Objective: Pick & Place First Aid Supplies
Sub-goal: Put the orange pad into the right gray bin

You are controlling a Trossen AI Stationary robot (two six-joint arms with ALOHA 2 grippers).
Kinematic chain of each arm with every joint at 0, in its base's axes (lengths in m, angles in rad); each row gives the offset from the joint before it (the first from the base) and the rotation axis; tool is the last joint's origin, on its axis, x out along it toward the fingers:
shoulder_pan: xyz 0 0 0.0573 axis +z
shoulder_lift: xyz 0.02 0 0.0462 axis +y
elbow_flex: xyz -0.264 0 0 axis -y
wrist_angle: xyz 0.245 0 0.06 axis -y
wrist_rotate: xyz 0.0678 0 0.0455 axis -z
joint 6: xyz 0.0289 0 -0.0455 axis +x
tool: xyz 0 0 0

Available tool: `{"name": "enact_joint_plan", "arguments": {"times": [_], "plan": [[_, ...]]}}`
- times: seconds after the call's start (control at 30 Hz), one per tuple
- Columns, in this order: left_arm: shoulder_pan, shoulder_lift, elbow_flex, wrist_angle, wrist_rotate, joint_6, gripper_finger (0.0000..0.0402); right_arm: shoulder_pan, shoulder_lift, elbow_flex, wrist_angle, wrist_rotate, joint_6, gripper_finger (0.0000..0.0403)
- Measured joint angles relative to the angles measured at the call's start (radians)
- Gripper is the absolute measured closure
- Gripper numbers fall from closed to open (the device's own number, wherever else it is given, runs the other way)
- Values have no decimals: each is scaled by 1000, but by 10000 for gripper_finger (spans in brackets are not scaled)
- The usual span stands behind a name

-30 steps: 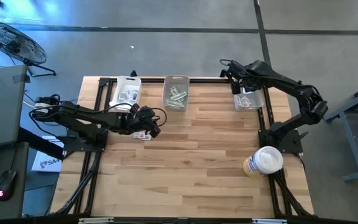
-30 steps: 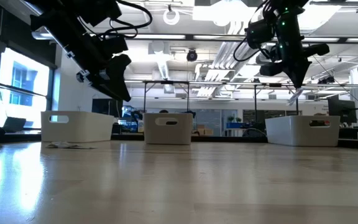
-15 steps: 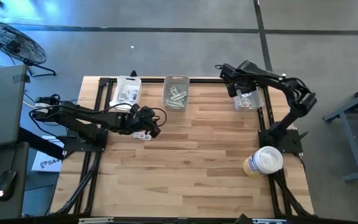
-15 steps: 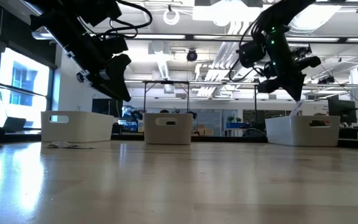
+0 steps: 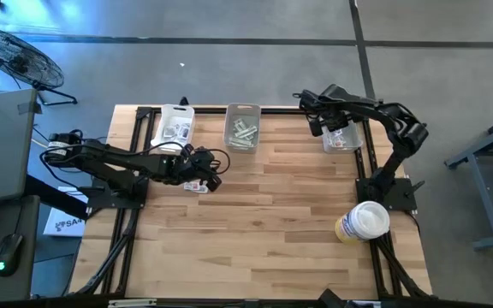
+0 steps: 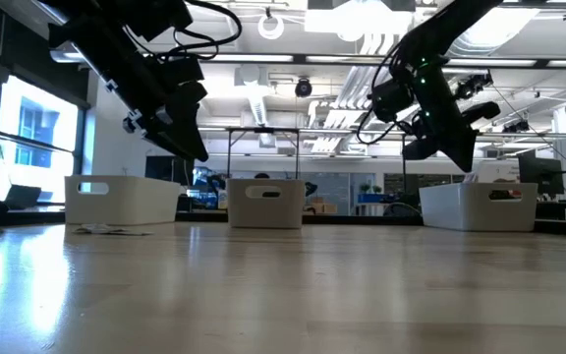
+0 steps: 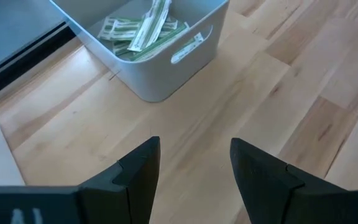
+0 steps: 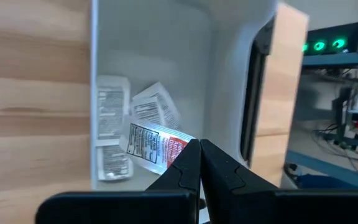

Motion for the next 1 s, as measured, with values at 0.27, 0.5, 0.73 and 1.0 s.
{"name": "enact_joint_plan", "arguments": {"times": [0.27, 0.5, 0.73, 1.0], "plan": [[0, 0, 0, 0, -1, -1, 209, 0, 16, 0, 42, -48, -1, 403], [0, 0, 0, -1, -2, -3, 209, -7, 17, -81, 102, -51, 10, 403], [0, 0, 0, 4, -5, -3, 209, -40, 17, -132, 105, 37, -24, 386], [0, 0, 0, 4, -3, -42, 209, -28, 3, -131, 70, 11, -117, 283]]}}
